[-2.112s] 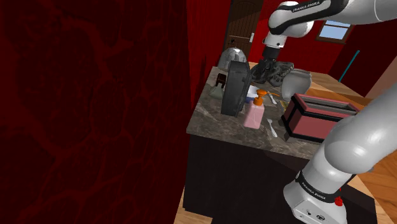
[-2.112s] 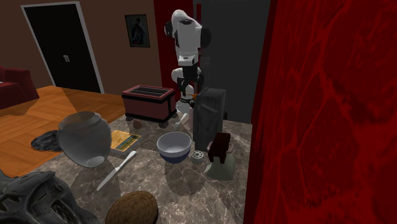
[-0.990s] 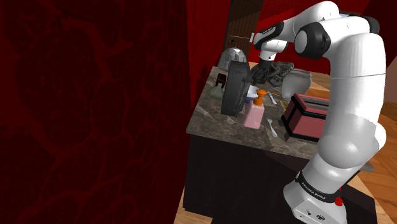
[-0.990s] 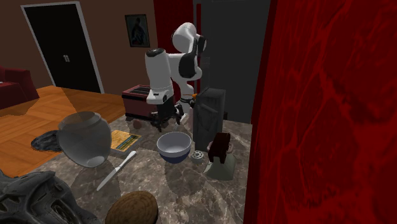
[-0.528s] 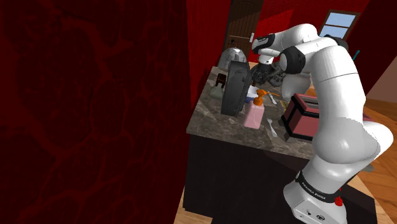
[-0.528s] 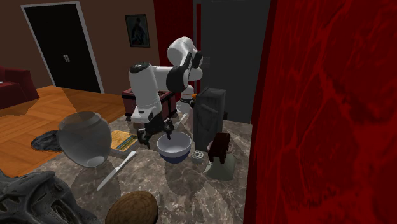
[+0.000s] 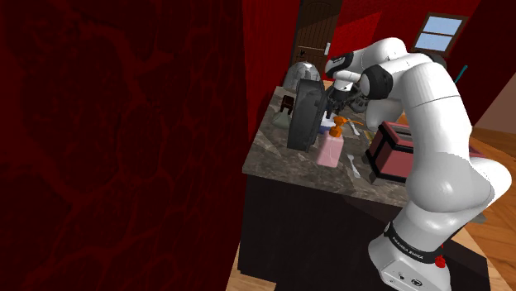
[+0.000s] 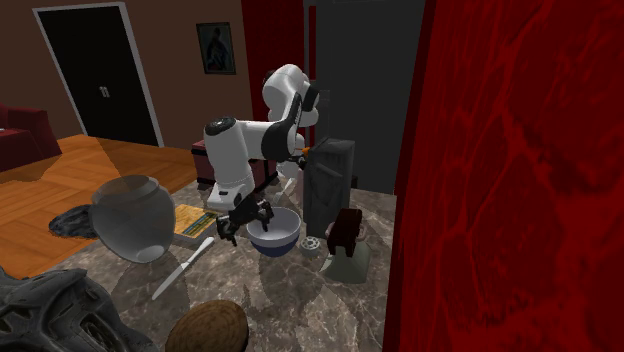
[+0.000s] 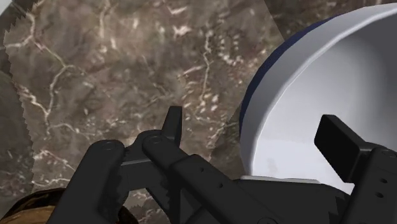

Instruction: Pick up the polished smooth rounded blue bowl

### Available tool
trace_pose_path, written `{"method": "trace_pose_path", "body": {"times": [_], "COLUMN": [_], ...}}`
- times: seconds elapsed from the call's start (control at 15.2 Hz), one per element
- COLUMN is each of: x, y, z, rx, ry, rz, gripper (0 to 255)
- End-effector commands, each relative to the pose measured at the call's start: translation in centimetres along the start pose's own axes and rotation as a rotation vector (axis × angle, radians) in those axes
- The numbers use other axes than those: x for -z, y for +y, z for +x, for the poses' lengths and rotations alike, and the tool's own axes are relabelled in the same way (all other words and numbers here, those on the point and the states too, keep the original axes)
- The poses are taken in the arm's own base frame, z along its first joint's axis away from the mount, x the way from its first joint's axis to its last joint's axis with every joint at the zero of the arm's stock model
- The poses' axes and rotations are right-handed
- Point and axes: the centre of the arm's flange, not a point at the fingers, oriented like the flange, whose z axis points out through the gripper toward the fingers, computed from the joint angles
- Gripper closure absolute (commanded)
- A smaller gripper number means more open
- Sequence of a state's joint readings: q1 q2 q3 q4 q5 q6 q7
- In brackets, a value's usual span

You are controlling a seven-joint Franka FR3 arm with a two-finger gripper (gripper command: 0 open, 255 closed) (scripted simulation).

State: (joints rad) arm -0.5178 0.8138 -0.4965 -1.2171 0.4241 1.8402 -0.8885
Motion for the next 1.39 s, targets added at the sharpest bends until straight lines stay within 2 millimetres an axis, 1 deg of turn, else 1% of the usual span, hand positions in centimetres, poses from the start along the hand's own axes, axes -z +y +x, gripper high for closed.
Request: {"method": "trace_pose_path", "body": {"times": [0.0,0.07,0.66,1.32], "x": [-0.4,-0.3,-0.4,4.9], "y": [0.1,0.1,0.1,-0.5], "z": [0.1,0.0,0.1,-0.1], "rx": [0.0,0.0,0.0,0.0], "ry": [0.001,0.001,0.001,0.001], "rz": [-0.001,0.0,-0.001,-0.001], "gripper": [0,255,255,255]}}
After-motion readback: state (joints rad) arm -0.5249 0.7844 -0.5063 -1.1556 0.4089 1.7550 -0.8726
